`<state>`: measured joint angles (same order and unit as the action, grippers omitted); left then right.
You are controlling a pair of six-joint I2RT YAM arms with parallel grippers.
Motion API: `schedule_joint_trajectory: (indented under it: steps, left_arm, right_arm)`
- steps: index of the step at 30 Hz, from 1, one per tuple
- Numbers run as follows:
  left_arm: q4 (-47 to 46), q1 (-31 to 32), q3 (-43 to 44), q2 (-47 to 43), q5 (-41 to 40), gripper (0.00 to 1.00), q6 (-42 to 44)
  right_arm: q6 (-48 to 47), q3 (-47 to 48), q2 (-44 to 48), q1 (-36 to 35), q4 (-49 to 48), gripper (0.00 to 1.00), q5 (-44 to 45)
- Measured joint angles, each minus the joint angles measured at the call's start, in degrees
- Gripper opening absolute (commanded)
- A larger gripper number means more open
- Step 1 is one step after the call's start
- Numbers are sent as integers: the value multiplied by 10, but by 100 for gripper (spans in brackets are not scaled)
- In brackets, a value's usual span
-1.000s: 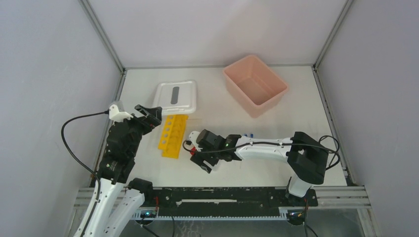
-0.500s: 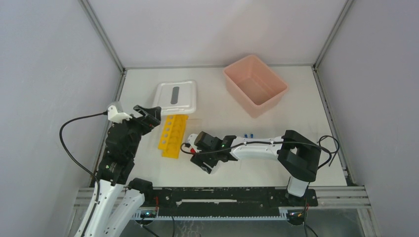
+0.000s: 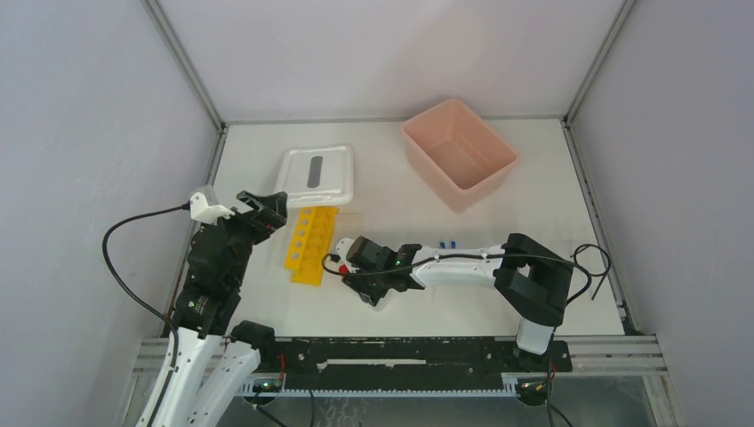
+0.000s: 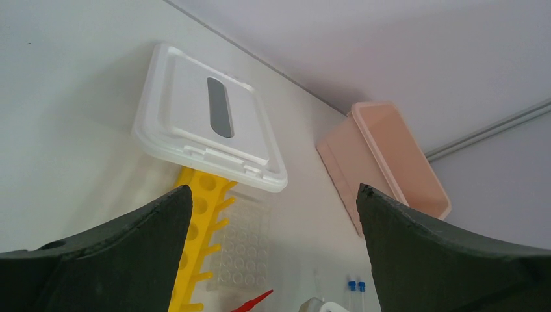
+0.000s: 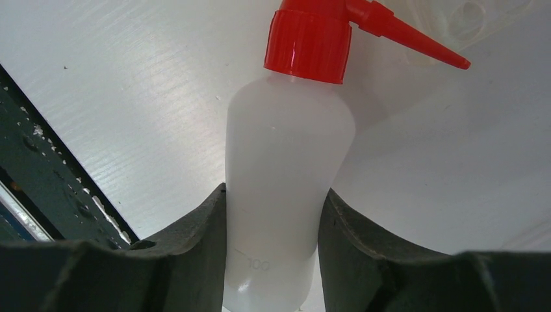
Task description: Organize the chemistry lab equipment
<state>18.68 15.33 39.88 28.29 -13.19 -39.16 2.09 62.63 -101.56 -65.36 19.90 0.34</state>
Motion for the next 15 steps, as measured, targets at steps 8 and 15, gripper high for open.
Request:
schedule_joint_trajectory:
  steps: [8,15]
  left_arm:
    - [15,0,0,-14,-7,100,0]
    - [21,0,0,-17,-12,100,-2]
  right_arm:
    - [12,-1,21,-14,22,40,24]
    - [25,-1,132,-35,45,39,37]
